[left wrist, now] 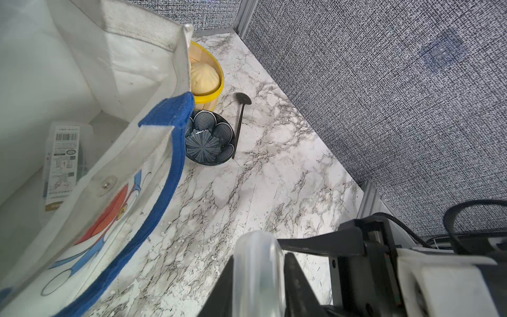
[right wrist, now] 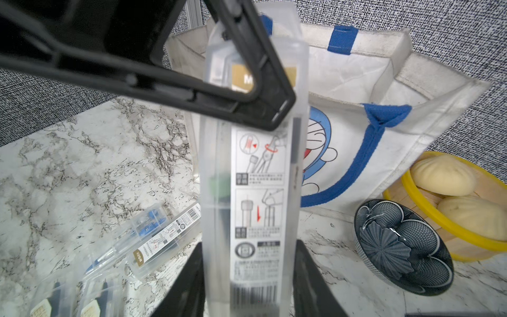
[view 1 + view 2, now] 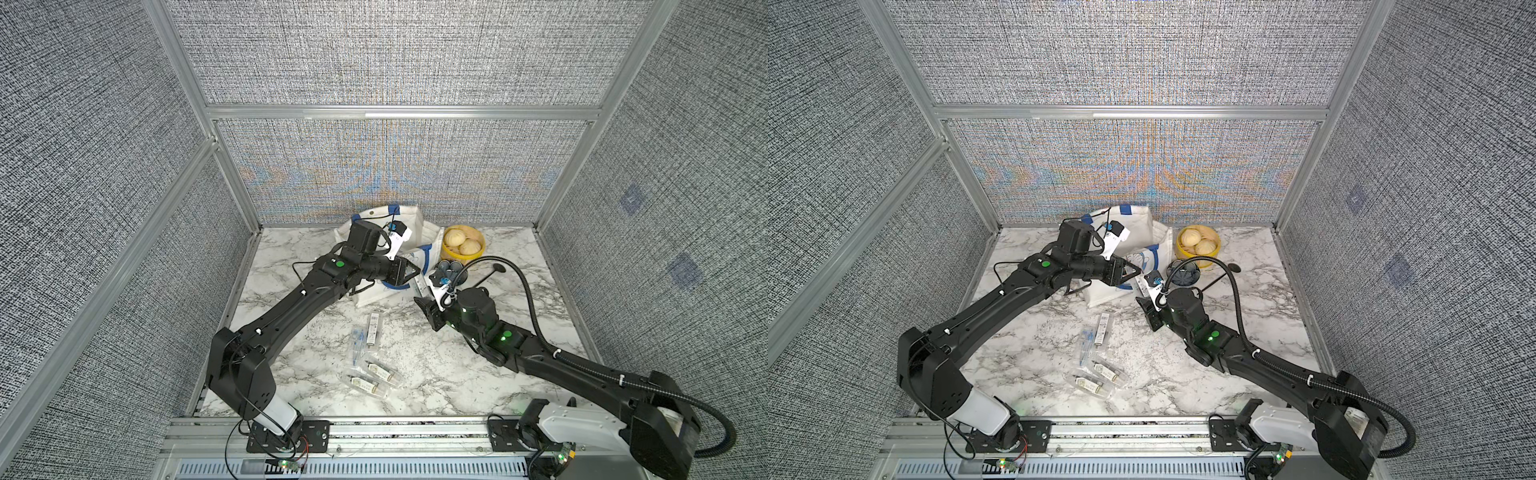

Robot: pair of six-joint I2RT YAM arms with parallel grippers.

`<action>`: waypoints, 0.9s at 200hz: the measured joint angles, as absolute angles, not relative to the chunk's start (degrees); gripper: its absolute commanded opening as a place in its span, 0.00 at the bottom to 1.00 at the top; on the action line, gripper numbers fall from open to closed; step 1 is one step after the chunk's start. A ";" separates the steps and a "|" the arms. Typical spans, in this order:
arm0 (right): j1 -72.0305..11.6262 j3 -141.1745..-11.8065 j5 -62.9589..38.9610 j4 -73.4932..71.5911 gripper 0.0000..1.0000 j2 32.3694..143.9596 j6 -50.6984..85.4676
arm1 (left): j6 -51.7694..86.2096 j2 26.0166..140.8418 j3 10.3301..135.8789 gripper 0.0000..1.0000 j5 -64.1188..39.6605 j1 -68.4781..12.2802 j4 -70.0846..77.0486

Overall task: Put the compass set into the canvas bag
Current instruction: Pick up the compass set at the center of the board.

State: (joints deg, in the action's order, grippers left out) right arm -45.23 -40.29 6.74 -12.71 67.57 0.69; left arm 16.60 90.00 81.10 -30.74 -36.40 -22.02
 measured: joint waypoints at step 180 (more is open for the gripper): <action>-45.30 -29.89 6.22 -12.43 0.94 64.03 4.43 | 17.34 89.97 81.52 0.04 -25.82 -36.67 -20.60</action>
